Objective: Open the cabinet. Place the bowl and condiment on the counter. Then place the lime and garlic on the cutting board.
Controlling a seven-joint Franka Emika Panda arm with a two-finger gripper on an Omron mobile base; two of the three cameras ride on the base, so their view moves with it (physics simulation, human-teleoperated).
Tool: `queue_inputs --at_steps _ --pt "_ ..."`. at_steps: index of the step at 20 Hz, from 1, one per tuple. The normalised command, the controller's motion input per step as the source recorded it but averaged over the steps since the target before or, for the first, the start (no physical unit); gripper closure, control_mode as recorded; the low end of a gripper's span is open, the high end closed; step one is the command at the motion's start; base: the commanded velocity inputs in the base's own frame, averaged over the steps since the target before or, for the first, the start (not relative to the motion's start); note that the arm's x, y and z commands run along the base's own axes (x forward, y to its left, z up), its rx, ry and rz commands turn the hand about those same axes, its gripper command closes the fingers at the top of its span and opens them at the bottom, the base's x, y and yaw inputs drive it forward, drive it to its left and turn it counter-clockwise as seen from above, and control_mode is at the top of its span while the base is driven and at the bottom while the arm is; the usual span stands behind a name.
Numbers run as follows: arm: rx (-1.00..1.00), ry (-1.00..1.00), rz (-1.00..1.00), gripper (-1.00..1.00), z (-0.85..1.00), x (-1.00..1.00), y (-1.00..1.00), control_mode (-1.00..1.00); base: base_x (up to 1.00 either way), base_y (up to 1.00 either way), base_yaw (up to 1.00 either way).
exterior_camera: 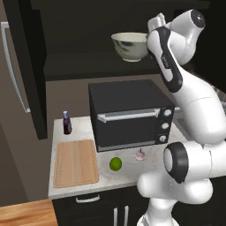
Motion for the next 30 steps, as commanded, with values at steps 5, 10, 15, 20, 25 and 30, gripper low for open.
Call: queue_inputs --at_steps 5,10,15,20,25,30 --pt "0.00 -0.01 0.01 -1.00 0.00 0.44 0.00 -1.00 0.00 0.00 0.00" --pt "0.00 0.00 0.00 -1.00 -0.07 0.55 0.00 -1.00 0.00 0.00 0.00" --pt "0.00 0.00 0.00 -1.00 -0.16 0.47 0.00 -1.00 0.00 0.00 0.00" --pt "-0.01 -0.01 0.01 1.00 -0.18 0.09 0.04 -1.00 0.00 0.00 0.00" --pt "-0.06 -0.03 0.03 1.00 -0.47 -0.19 0.26 -1.00 0.00 0.00 0.00" --pt "-0.06 -0.07 0.01 1.00 -0.29 -0.46 0.28 -1.00 0.00 0.00 0.00"
